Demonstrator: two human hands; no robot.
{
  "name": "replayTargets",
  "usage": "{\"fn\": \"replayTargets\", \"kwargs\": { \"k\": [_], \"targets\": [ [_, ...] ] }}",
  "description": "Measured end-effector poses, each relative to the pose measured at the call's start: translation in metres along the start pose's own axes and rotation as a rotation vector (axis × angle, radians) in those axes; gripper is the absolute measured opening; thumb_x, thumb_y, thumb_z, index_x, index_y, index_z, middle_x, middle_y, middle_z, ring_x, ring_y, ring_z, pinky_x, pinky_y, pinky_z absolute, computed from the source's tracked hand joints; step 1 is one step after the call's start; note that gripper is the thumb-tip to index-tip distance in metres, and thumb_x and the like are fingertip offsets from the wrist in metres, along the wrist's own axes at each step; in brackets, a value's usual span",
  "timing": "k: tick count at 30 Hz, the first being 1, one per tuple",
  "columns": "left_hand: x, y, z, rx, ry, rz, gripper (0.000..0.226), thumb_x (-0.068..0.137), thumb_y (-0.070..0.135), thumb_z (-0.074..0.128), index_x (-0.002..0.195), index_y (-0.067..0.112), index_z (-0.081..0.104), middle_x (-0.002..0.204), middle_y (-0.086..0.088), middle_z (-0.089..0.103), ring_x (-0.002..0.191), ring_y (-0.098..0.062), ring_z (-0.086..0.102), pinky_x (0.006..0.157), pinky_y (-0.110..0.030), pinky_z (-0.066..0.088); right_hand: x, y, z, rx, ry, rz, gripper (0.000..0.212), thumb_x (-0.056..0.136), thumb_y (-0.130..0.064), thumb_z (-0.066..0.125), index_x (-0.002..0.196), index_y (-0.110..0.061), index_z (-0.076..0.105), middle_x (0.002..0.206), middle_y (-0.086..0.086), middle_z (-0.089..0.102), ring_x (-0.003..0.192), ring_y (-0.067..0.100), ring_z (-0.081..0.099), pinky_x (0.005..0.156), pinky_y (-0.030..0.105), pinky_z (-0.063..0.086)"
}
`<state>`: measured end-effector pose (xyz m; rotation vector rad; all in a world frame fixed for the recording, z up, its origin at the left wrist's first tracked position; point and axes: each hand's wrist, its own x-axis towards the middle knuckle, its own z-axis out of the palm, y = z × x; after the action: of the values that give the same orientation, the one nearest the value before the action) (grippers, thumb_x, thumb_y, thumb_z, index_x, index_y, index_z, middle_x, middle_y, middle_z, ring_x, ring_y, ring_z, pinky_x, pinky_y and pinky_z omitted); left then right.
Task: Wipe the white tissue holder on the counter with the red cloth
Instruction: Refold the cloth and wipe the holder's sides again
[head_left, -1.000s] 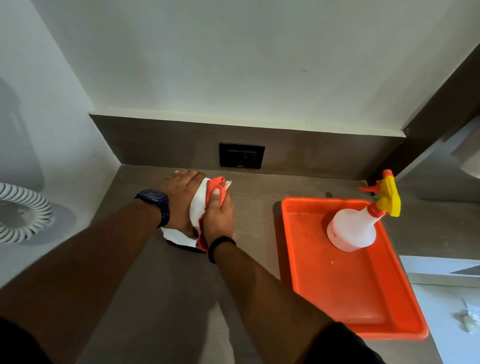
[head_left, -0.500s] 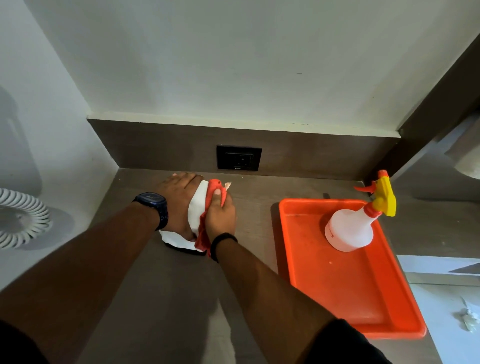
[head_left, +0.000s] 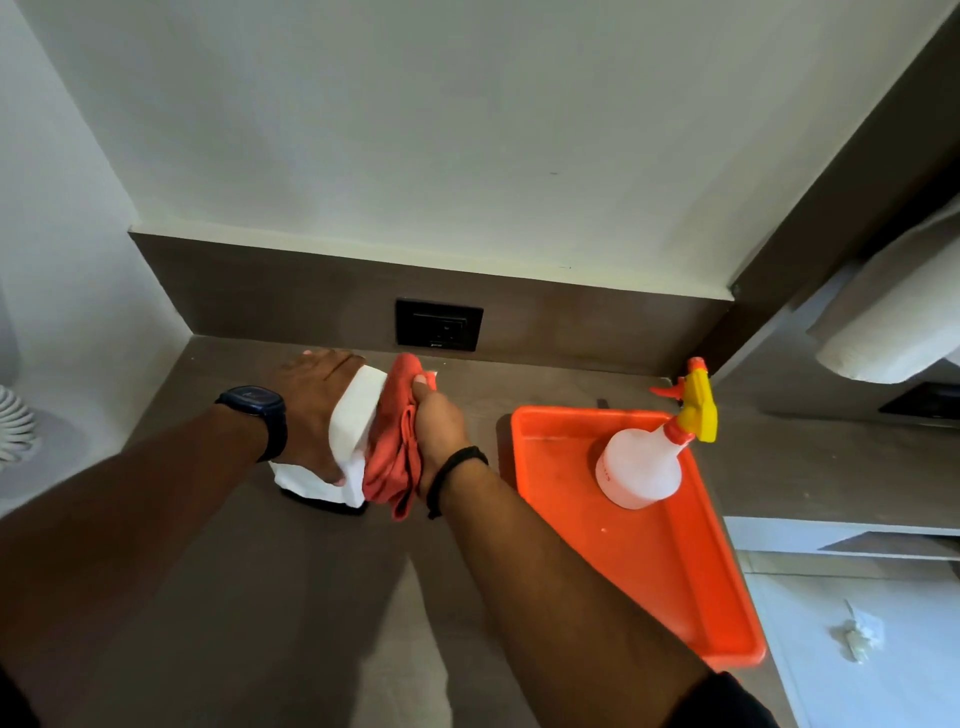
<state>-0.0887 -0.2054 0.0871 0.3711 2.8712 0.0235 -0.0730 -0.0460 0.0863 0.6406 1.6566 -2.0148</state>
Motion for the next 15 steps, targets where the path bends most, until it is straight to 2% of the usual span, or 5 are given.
{"fn": "replayTargets", "kwargs": {
  "k": [4,6,8,10,15],
  "targets": [
    [-0.002,0.005,-0.011,0.004,-0.095,-0.024,0.153,0.023,0.081,0.069,0.147,0.017,0.004,0.156,-0.005,0.018,0.144,-0.026,0.015,0.118,-0.043,0.018,-0.021,-0.019,-0.045,-0.262,0.108,-0.357,0.032,0.102,-0.032,0.048,0.113,-0.011,0.069,0.096,0.004,0.070,0.092,0.019,0.061,0.085,0.030,0.046],
    [0.000,0.020,-0.015,0.006,-0.077,0.016,0.158,0.027,0.092,0.060,0.149,0.017,-0.005,0.161,-0.005,0.005,0.148,-0.023,0.001,0.120,-0.042,0.004,-0.029,-0.016,-0.078,-0.455,0.182,-0.512,0.032,0.102,-0.033,0.046,0.111,-0.012,0.068,0.104,0.012,0.074,0.095,0.025,0.064,0.081,0.032,0.045],
    [0.004,0.050,-0.018,-0.044,0.029,0.092,0.151,0.033,0.100,0.042,0.150,0.017,-0.006,0.162,-0.006,0.001,0.148,-0.022,-0.002,0.119,-0.038,-0.002,-0.028,-0.004,-0.113,-0.718,0.236,-0.627,0.042,0.098,-0.037,0.042,0.119,-0.010,0.066,0.118,0.017,0.071,0.110,0.033,0.062,0.090,0.036,0.045],
    [0.008,0.089,-0.013,-0.125,0.105,0.175,0.143,0.040,0.099,0.035,0.150,0.016,-0.004,0.161,-0.009,0.000,0.148,-0.022,-0.002,0.118,-0.035,-0.003,-0.024,0.012,-0.149,-0.973,0.247,-0.625,0.054,0.095,-0.041,0.034,0.131,-0.011,0.059,0.129,0.019,0.065,0.120,0.038,0.056,0.102,0.043,0.043],
    [0.010,0.170,0.035,-0.205,0.035,0.292,0.142,0.044,0.094,0.045,0.149,0.016,-0.010,0.160,-0.009,-0.013,0.147,-0.022,-0.011,0.118,-0.037,-0.006,-0.024,0.052,-0.209,-1.403,0.242,-0.473,0.066,0.087,-0.056,0.017,0.137,-0.026,0.050,0.130,0.009,0.060,0.122,0.034,0.052,0.092,0.049,0.049]
  ]
}}
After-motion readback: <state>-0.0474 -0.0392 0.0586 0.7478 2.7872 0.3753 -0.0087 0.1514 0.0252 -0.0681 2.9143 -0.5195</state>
